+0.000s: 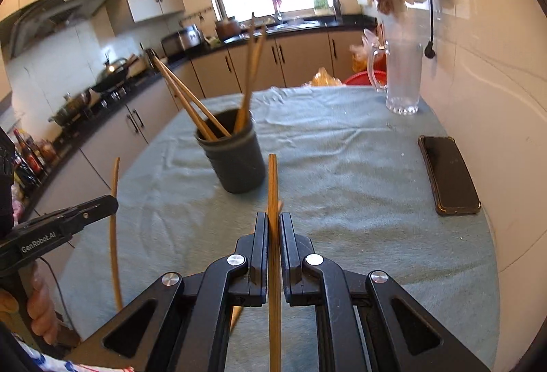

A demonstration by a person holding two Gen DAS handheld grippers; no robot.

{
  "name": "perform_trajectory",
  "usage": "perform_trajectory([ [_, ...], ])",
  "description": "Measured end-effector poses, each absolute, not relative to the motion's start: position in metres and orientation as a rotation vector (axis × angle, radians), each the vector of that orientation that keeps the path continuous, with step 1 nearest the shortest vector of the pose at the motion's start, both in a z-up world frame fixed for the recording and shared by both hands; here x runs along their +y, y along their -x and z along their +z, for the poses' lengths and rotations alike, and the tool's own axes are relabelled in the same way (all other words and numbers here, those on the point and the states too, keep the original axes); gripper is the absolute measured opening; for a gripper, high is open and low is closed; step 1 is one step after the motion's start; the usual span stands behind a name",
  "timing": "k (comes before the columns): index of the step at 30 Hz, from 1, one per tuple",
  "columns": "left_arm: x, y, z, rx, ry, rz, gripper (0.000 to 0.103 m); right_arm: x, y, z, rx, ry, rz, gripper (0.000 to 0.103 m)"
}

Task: Organize utensils
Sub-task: 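Lift both held chopsticks upright and carry them above the black holder cup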

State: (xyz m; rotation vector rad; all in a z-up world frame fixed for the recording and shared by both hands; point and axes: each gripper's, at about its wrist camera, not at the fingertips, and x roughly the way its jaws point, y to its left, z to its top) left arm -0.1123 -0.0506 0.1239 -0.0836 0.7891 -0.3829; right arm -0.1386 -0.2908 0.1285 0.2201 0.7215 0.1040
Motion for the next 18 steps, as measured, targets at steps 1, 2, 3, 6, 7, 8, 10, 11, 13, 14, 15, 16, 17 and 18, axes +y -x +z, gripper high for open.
perform_trajectory([
  [1,-0.050,0.116,0.127,0.777,0.076,-0.380,0.006,-0.289,0.142,0.132,0.711,-0.222,0.107,0.007],
  [2,-0.050,0.118,0.128,0.771,0.069,-0.378,0.006,-0.288,0.145,0.135,0.700,-0.223,0.109,0.007],
  [3,-0.051,0.121,0.130,0.767,0.062,-0.374,0.006,-0.286,0.149,0.137,0.691,-0.223,0.111,0.007],
  [6,-0.049,0.127,0.135,0.752,0.056,-0.362,0.006,-0.284,0.157,0.142,0.671,-0.217,0.113,0.007],
  [7,-0.048,0.130,0.137,0.749,0.059,-0.360,0.006,-0.283,0.159,0.144,0.665,-0.214,0.115,0.007],
  [8,-0.046,0.133,0.138,0.747,0.065,-0.360,0.006,-0.282,0.161,0.145,0.662,-0.213,0.117,0.007],
  [10,-0.043,0.139,0.142,0.740,0.076,-0.361,0.006,-0.281,0.165,0.147,0.655,-0.215,0.124,0.007],
  [11,-0.043,0.142,0.143,0.737,0.077,-0.356,0.006,-0.280,0.167,0.147,0.653,-0.217,0.126,0.007],
  [13,-0.043,0.146,0.145,0.734,0.070,-0.346,0.006,-0.279,0.172,0.148,0.647,-0.222,0.131,0.007],
  [14,-0.044,0.148,0.145,0.733,0.064,-0.342,0.006,-0.278,0.174,0.149,0.644,-0.224,0.133,0.007],
  [15,-0.044,0.150,0.146,0.731,0.060,-0.338,0.006,-0.278,0.175,0.149,0.641,-0.226,0.134,0.007],
  [16,-0.044,0.152,0.147,0.728,0.057,-0.331,0.006,-0.277,0.177,0.150,0.637,-0.226,0.132,0.007],
  [17,-0.044,0.153,0.148,0.724,0.054,-0.326,0.006,-0.276,0.179,0.150,0.634,-0.225,0.131,0.007],
  [18,-0.044,0.155,0.149,0.719,0.051,-0.320,0.006,-0.276,0.180,0.150,0.633,-0.223,0.131,0.007],
])
